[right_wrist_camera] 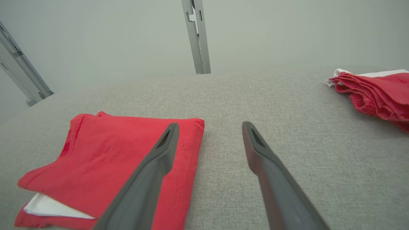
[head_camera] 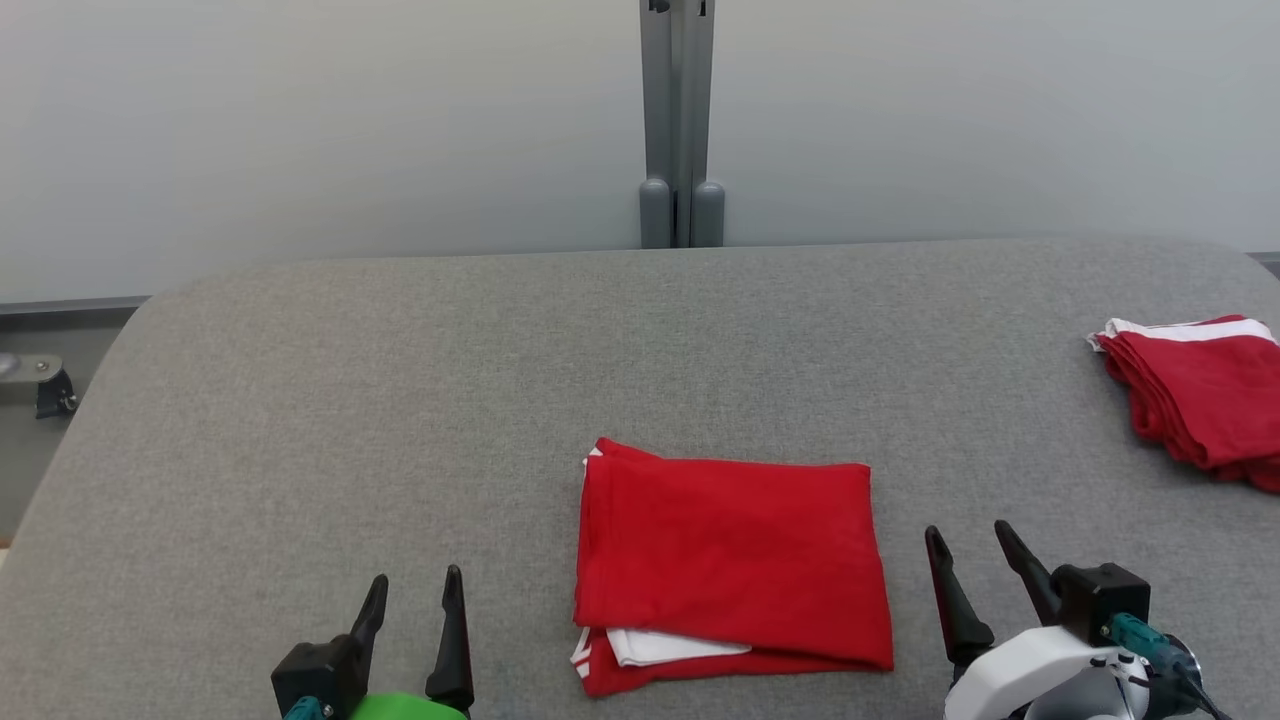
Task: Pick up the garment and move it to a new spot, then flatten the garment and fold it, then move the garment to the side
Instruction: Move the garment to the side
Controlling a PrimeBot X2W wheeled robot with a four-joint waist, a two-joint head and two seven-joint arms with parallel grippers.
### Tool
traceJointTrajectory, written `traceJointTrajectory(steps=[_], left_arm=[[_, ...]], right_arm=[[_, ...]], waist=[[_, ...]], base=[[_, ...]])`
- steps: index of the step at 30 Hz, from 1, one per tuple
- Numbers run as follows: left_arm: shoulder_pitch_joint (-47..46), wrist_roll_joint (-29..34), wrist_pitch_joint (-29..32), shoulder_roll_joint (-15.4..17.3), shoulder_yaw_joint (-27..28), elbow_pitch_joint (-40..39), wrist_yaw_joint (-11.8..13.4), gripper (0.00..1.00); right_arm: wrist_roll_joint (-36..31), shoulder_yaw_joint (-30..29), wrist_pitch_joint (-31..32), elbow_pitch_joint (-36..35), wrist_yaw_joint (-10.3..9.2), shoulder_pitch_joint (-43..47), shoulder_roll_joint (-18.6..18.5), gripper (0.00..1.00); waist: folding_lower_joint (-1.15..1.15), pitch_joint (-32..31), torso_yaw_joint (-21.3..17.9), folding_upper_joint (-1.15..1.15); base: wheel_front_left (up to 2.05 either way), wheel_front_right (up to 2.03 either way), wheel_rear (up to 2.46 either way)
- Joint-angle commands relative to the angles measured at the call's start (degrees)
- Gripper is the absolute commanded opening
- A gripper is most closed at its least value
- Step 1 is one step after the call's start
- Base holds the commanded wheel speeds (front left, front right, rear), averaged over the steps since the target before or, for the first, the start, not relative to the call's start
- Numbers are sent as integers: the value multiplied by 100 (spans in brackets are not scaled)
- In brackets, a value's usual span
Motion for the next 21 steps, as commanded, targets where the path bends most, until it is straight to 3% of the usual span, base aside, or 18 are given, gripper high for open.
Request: traceJointTrajectory(steps=[1, 10, 21], left_arm=[[43, 33, -14, -17, 14, 0, -16, 100], [-65, 72, -8, -150, 53, 93, -89, 100], [-188, 214, -8, -213, 210, 132, -168, 100]], right_arm=[[-40, -97, 150, 54, -6, -117, -12, 100], [212, -325, 1481, 456, -6, -699, -11, 100], [278, -479, 2090, 1593, -6, -1209, -14, 100]], waist=[[0, 66, 77, 0], [0, 348, 575, 0], [0, 532, 1148, 0]], base=[[0, 0, 0], [0, 0, 0], [0, 0, 0]])
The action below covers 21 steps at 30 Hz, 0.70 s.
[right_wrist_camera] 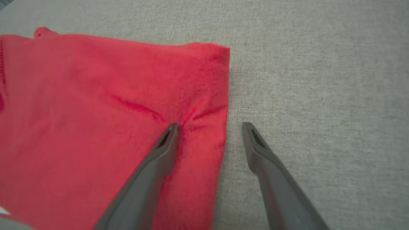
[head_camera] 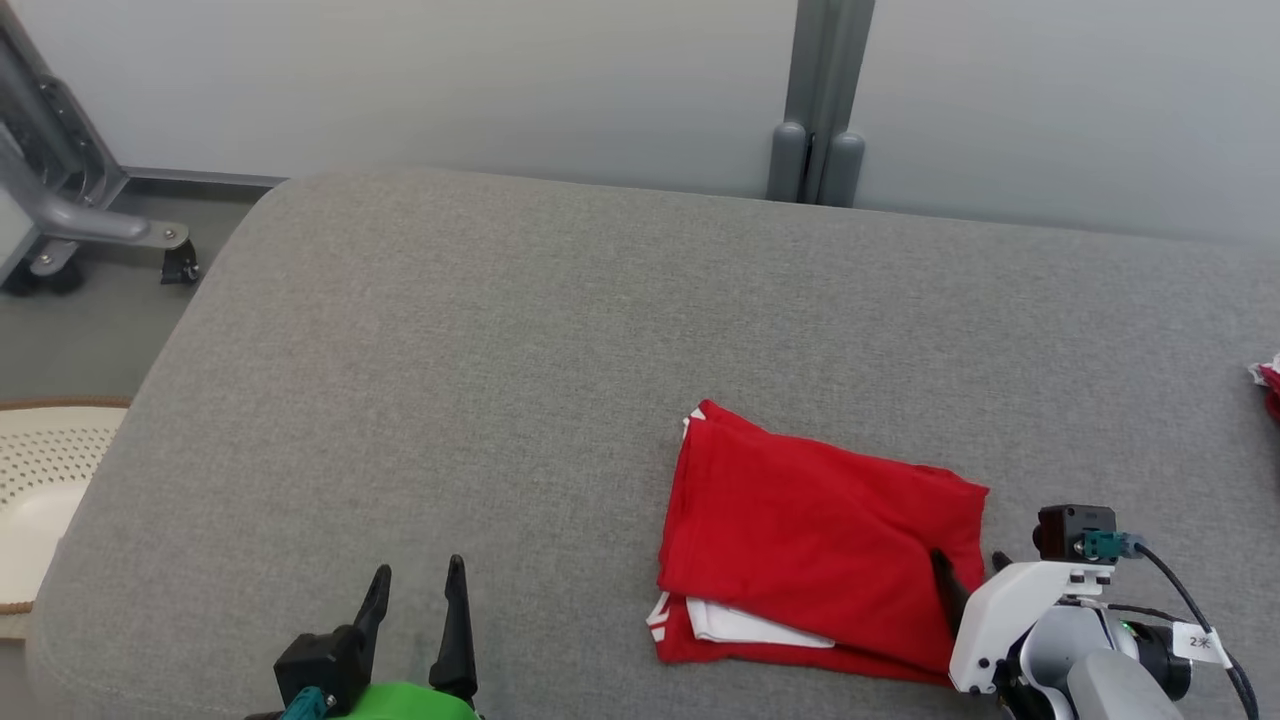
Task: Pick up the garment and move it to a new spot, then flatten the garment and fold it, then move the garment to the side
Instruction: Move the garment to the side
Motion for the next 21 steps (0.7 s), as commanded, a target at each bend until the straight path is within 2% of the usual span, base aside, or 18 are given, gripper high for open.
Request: traceJointTrajectory(steps=[1, 6, 7, 8, 9, 11, 16, 21], left_arm=[[-95, 73, -1, -14, 36, 4, -30, 100], [-66, 115, -1, -33, 116, -14, -30, 100], [-66, 123, -1, -35, 127, -22, -35, 100], [-68, 124, -1, -37, 140, -29, -38, 100], [-79, 126, -1, -40, 142, -29, -49, 100], [-96, 146, -1, -45, 153, -26, -68, 100], [-107, 200, 0, -53, 198, -70, -80, 100], [-135, 251, -1, -69, 209, -166, -110, 100]], right_arm=[[58, 13, 50, 125, -6, -108, -14, 100], [271, 189, 134, 499, -3, -235, 15, 100], [286, 225, 137, 545, -2, -263, 18, 80], [311, 272, 133, 583, -2, -302, 21, 46], [329, 313, 117, 627, -2, -344, 21, 25], [360, 397, 64, 692, -3, -442, 15, 0], [463, 610, -79, 685, -8, -673, -90, 0], [564, 758, -116, 446, -11, -807, -485, 0]], waist=[[0, 85, 167, 0], [0, 102, 167, 0], [0, 109, 149, 0], [0, 121, 119, 0], [0, 130, 85, 0], [0, 147, -5, 0], [0, 189, -383, 0], [0, 262, -954, 0]], base=[[0, 0, 0], [0, 0, 0], [0, 0, 0], [0, 0, 0], [0, 0, 0], [0, 0, 0], [0, 0, 0], [0, 0, 0]])
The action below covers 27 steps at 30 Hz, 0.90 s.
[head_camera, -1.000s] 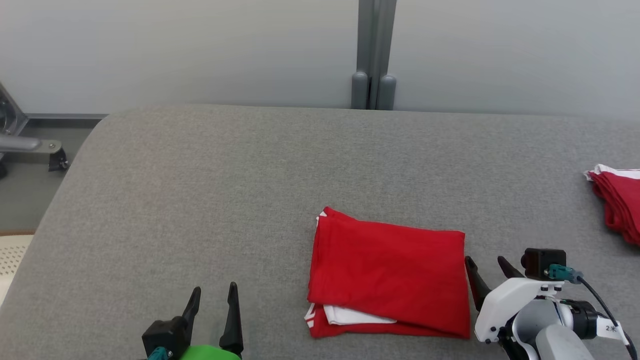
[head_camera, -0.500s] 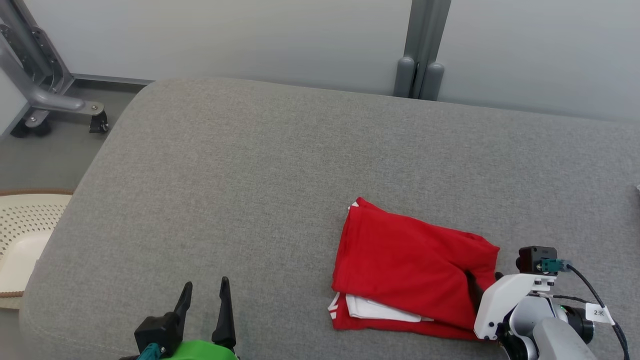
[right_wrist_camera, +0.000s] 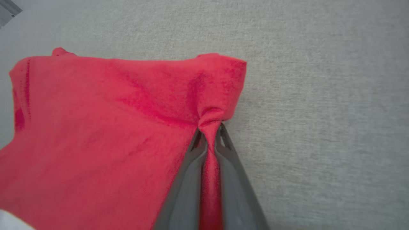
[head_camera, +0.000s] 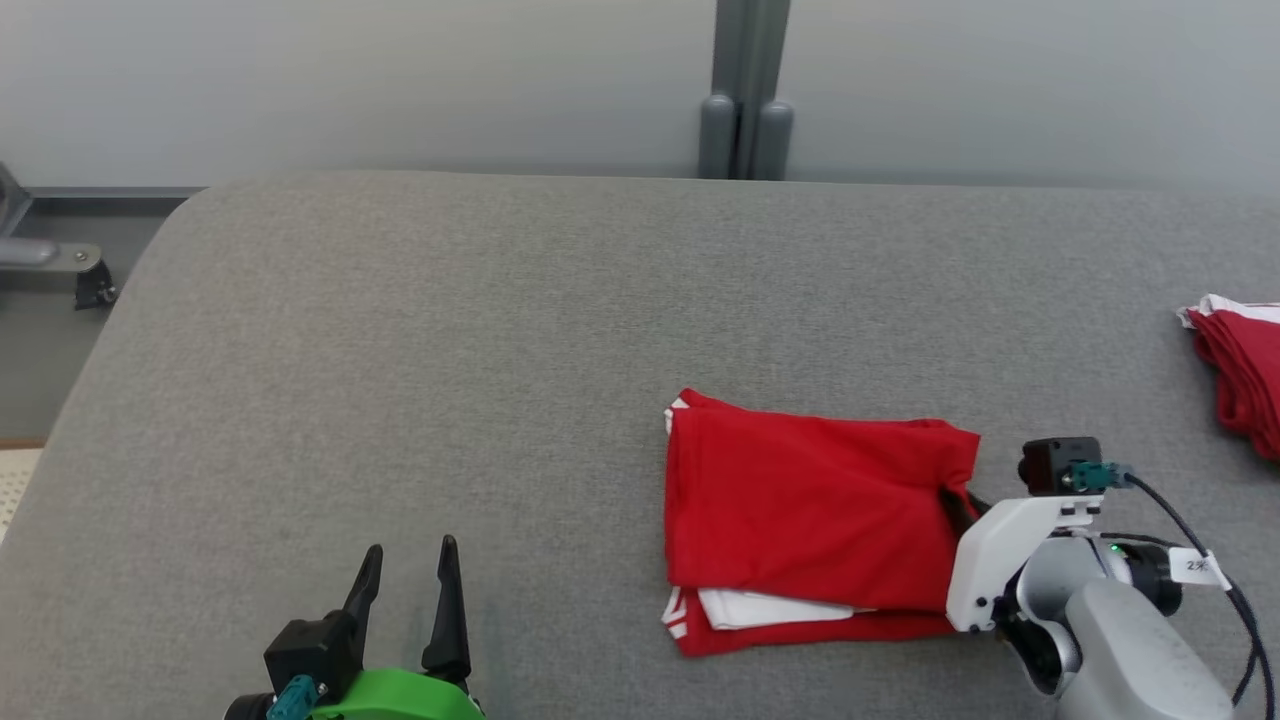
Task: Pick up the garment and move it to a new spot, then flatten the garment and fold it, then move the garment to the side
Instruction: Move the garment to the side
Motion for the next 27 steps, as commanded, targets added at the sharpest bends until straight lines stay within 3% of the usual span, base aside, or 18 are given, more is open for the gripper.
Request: traceJointTrajectory(steps=[1, 8, 16, 22, 27], left_arm=[[-108, 48, -1, -16, 1, -48, -17, 100], [-277, 148, -1, -9, -10, -139, -47, 100], [-580, 261, 6, 93, -63, -101, -100, 100], [-693, 285, 34, 164, -108, -122, -99, 100], [-740, 299, 73, 188, -160, -156, -94, 100]], right_arm=[[49, -7, -21, -87, -16, -74, -202, 0], [124, -106, 13, -586, -14, -169, -718, 0], [154, -190, 17, -947, -14, -174, -711, 0], [137, -145, -40, -1008, -13, -222, -615, 0], [163, -121, -130, -1020, -13, -347, -596, 0]], waist=[[0, 103, -572, 0], [0, 411, -1685, 0], [0, 703, -2745, 0], [0, 795, -3046, 0], [0, 838, -3008, 0]], base=[[0, 0, 0], [0, 0, 0], [0, 0, 0], [0, 0, 0], [0, 0, 0]])
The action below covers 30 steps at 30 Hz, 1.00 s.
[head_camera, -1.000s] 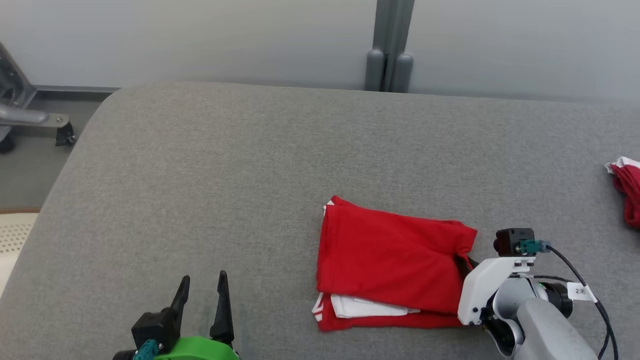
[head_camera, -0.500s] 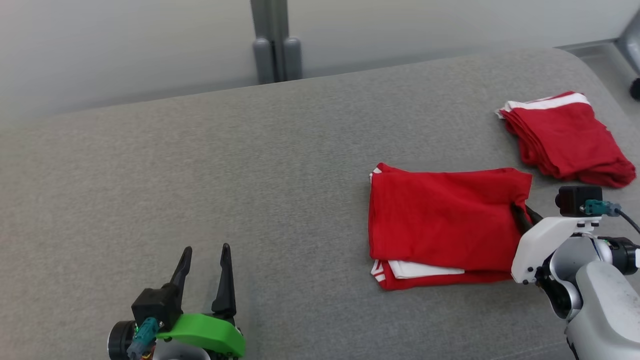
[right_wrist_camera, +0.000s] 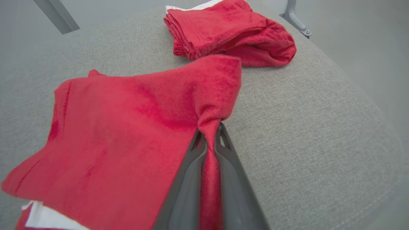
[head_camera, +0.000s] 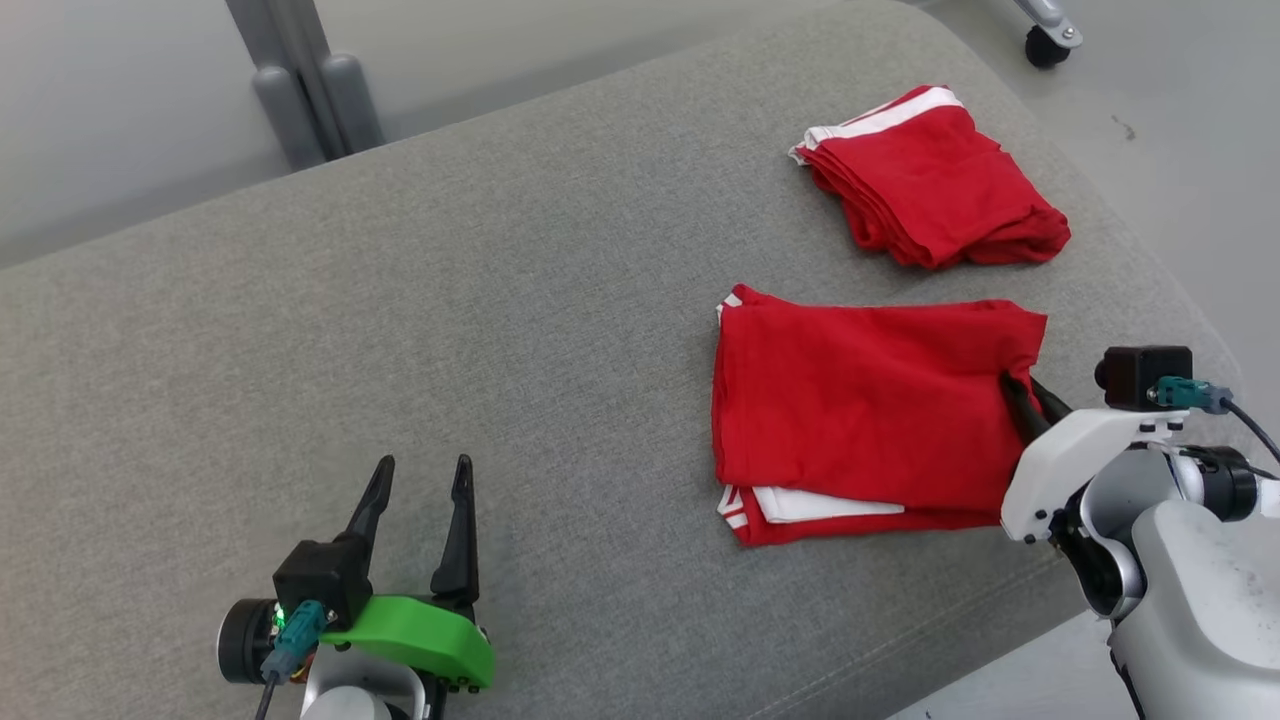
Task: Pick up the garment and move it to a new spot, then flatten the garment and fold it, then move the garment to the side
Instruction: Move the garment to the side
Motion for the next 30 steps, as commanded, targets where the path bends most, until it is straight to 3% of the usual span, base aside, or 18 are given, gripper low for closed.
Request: traceJointTrajectory(steps=[1, 13, 23, 30], left_arm=[[-85, 6, 8, 63, 11, -3, 8, 100], [-152, -104, -28, -22, -61, 40, 37, 100], [-101, -141, -77, -82, -64, 94, 49, 100], [-5, -149, -76, -115, -86, 124, 20, 100]], right_arm=[[15, 16, -61, -34, -10, -146, 12, 0], [-108, 182, 70, 188, -10, -1211, -419, 0], [-390, -122, 168, 948, -10, -2099, -973, 0], [-634, -424, 300, 1411, -11, -2423, -1415, 0]], waist=[[0, 158, -78, 0], [0, 106, 786, 0], [0, 97, 1654, 0], [0, 33, 2059, 0]], base=[[0, 0, 0], [0, 0, 0], [0, 0, 0], [0, 0, 0]])
